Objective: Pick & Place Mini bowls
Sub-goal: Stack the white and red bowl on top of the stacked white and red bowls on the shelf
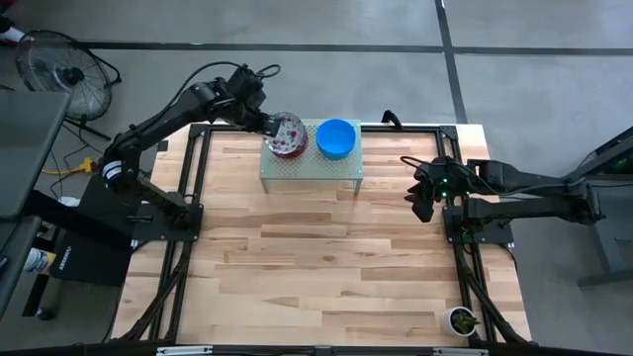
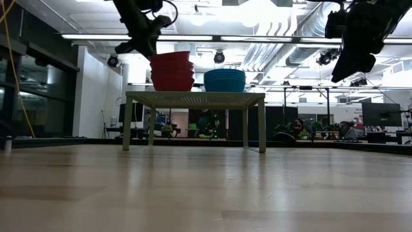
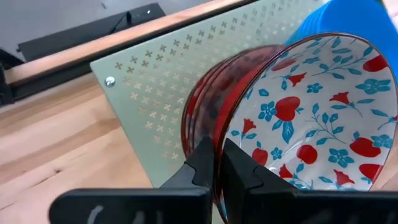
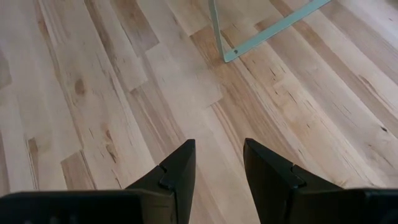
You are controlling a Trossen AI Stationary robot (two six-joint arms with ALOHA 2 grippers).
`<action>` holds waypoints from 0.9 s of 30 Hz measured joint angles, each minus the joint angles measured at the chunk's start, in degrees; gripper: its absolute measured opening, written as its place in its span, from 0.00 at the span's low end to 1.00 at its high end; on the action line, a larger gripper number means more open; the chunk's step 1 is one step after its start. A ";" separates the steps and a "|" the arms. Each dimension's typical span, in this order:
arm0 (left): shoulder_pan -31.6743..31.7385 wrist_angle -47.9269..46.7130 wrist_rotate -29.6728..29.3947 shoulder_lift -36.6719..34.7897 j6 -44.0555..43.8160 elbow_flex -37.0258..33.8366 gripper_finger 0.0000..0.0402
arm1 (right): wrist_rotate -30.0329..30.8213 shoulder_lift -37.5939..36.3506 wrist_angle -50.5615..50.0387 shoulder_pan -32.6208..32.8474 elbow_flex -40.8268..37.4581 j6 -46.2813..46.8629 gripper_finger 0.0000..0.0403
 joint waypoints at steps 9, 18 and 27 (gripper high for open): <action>0.15 -0.61 -1.30 0.41 0.32 0.00 0.04 | -0.33 0.00 0.00 0.00 0.00 0.00 0.31; 0.15 2.13 -0.50 0.39 0.35 0.00 0.14 | -0.28 0.00 0.00 0.00 0.00 -0.04 0.31; 0.17 6.99 -0.42 0.11 3.99 0.00 0.30 | -0.76 -0.07 -0.62 0.02 0.00 -0.21 0.31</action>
